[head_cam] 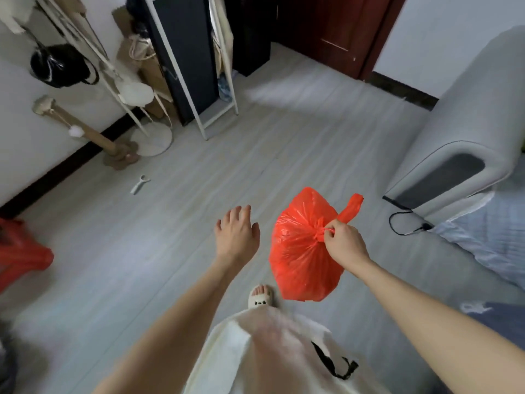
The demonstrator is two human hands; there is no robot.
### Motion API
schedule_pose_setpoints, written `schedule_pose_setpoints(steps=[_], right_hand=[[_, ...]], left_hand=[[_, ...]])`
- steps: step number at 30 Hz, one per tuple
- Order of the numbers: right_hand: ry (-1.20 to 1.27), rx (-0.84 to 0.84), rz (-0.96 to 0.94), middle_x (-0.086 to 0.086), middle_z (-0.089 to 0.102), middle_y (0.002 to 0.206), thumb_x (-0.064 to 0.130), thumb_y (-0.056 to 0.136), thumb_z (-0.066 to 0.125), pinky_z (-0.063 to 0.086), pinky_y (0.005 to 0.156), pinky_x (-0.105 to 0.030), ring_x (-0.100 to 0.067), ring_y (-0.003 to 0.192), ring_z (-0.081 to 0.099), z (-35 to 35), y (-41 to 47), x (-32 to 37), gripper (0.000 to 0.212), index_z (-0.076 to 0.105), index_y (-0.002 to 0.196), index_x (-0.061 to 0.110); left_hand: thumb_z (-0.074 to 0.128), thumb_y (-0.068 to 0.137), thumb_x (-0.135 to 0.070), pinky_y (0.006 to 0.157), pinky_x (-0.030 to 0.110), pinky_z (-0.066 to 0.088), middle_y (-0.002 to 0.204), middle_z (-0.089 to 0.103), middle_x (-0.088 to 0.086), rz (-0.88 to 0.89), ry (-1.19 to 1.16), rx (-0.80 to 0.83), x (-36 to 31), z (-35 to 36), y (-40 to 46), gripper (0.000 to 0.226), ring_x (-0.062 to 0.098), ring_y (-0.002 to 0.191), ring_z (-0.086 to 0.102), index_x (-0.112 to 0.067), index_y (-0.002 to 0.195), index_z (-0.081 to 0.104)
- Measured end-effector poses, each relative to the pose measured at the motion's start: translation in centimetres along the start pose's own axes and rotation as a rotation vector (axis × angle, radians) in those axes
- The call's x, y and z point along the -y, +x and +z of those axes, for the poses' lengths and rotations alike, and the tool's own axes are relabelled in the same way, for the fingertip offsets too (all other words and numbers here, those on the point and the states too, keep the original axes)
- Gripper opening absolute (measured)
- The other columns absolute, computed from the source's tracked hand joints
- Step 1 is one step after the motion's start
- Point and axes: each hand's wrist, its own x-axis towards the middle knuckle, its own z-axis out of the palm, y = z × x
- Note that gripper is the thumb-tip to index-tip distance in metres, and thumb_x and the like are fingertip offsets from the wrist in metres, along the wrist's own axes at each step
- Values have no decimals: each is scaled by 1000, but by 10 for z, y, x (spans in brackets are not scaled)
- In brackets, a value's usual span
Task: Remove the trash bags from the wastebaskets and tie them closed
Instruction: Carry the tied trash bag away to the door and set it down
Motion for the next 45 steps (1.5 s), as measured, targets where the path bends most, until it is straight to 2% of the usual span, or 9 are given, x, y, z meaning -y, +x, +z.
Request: schedule_pose_setpoints(steps=[9, 14, 18, 22, 25, 30, 37, 41, 45], right_hand=[[179, -150, 161, -17, 67, 111, 13, 88, 47, 45, 90, -39, -36, 107, 58, -108, 244, 13, 21, 63, 102, 6], [244, -159, 207, -16, 67, 111, 12, 87, 50, 44, 91, -38, -33, 110, 58, -162, 394, -5, 22, 66, 102, 6], [240, -170, 270, -14, 70, 105, 16, 84, 51, 48, 90, -43, -35, 106, 60, -217, 497, -24, 20, 68, 94, 12], [265, -194, 334, -17, 71, 101, 12, 82, 53, 49, 87, -43, -36, 99, 64, -276, 599, -45, 19, 69, 91, 8], [316, -229, 383, -18, 71, 100, 11, 82, 52, 49, 88, -45, -36, 99, 64, -313, 674, -69, 18, 68, 90, 7], [361, -304, 486, -22, 69, 106, 3, 85, 49, 42, 85, -35, -35, 103, 62, -367, 785, -104, 22, 67, 96, -3], [449, -374, 652, -21, 67, 112, 7, 85, 51, 43, 91, -35, -34, 108, 60, -445, 922, -171, 24, 65, 104, 1], [452, -355, 677, -19, 68, 108, 9, 85, 51, 45, 91, -38, -35, 105, 60, -468, 1003, -224, 23, 65, 101, 3], [423, -281, 695, -20, 69, 106, 8, 85, 50, 45, 87, -38, -35, 102, 61, -446, 1089, -295, 19, 64, 96, 3]], left_hand=[[39, 93, -30, 109, 43, 26, 143, 37, 6, 232, 57, 67, -136, -37, 270, 50, 29, 131, 36, -17, 140, 30], [38, 94, -31, 110, 44, 25, 147, 33, 6, 249, 77, 124, -225, -35, 405, 53, 28, 134, 32, -17, 143, 25], [39, 93, -31, 110, 44, 24, 147, 31, 6, 294, 82, 142, -304, -52, 507, 54, 28, 134, 31, -18, 143, 24], [40, 94, -30, 110, 43, 23, 149, 29, 7, 351, 68, 127, -381, -75, 609, 54, 28, 136, 28, -17, 144, 23], [39, 94, -29, 111, 44, 21, 151, 24, 8, 394, 88, 150, -432, -81, 687, 55, 28, 138, 24, -17, 145, 21], [38, 95, -29, 117, 43, 18, 154, 19, 7, 507, 139, 194, -521, -77, 820, 57, 26, 142, 17, -18, 146, 16], [37, 95, -29, 118, 46, 14, 157, 8, 7, 716, 212, 195, -676, -78, 960, 60, 28, 145, 6, -20, 148, 9], [38, 94, -29, 118, 47, 13, 158, 0, 7, 769, 268, 147, -771, -45, 1032, 65, 29, 146, -1, -22, 148, 4], [39, 92, -30, 117, 51, 12, 158, -8, 7, 780, 329, 100, -853, 24, 1109, 71, 33, 145, -6, -24, 148, -4]])
